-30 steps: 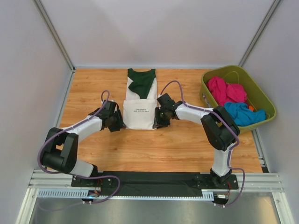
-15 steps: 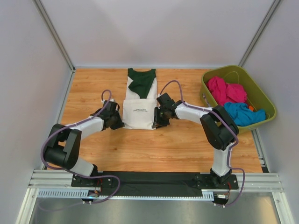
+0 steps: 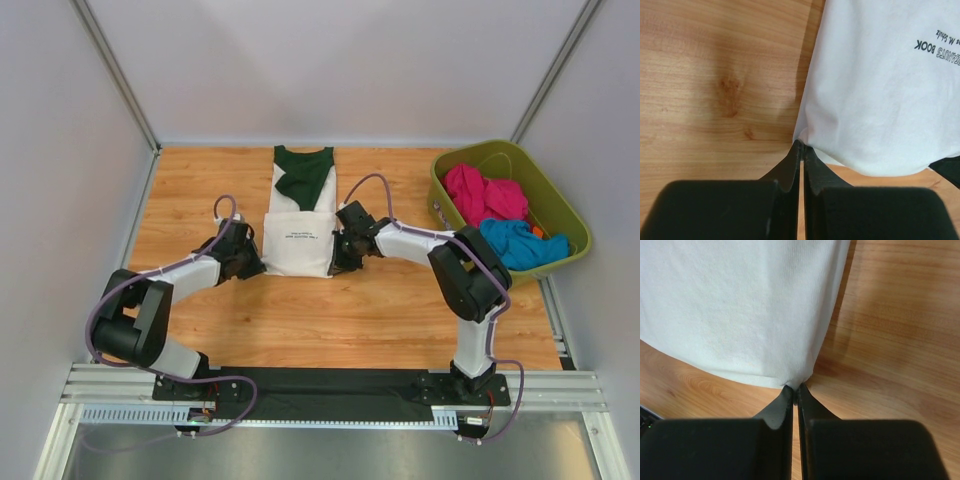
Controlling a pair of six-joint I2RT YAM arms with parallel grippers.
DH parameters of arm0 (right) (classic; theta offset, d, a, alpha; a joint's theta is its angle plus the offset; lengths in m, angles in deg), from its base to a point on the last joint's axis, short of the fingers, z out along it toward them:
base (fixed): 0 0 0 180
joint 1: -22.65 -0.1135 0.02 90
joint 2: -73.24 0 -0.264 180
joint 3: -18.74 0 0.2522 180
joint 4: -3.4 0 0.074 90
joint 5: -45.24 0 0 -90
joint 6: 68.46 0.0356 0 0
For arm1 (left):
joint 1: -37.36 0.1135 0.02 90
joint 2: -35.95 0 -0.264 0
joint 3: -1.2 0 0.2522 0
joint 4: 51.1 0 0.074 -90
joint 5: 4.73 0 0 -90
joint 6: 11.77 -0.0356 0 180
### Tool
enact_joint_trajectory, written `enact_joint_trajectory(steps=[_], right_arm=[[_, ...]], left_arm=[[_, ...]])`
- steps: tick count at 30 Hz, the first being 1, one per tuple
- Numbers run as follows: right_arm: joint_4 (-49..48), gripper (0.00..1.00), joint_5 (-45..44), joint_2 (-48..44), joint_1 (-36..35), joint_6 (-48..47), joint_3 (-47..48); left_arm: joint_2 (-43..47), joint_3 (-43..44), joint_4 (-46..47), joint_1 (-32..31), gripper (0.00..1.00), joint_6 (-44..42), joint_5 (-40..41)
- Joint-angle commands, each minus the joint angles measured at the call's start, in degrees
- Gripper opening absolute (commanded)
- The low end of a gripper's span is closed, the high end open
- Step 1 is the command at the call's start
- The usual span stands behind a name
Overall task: Fold and stack the t-shirts
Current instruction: Fold the tshirt
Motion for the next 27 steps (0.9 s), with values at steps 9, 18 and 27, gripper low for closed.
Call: enact_joint_trajectory(steps=[9,18,27], right_arm=[[0.94,0.0,-2.15,-3.99,0.08,2.03,-9.11],[1.47,0.0,-0.91,-11.55,-0.36,4.57,-17.37],[4.19,0.0,-1.26,-23.15,-7.73,11.25,-25.9]], left_arm=[[7.94,-2.54,-15.26,-0.56,0.0,2.71,0.31],[13.13,-0.78,-31.25,-4.87,0.0,5.0,-0.92],[28.05,-2.45,-46.38,-8.91,0.0,6.67,-3.29]])
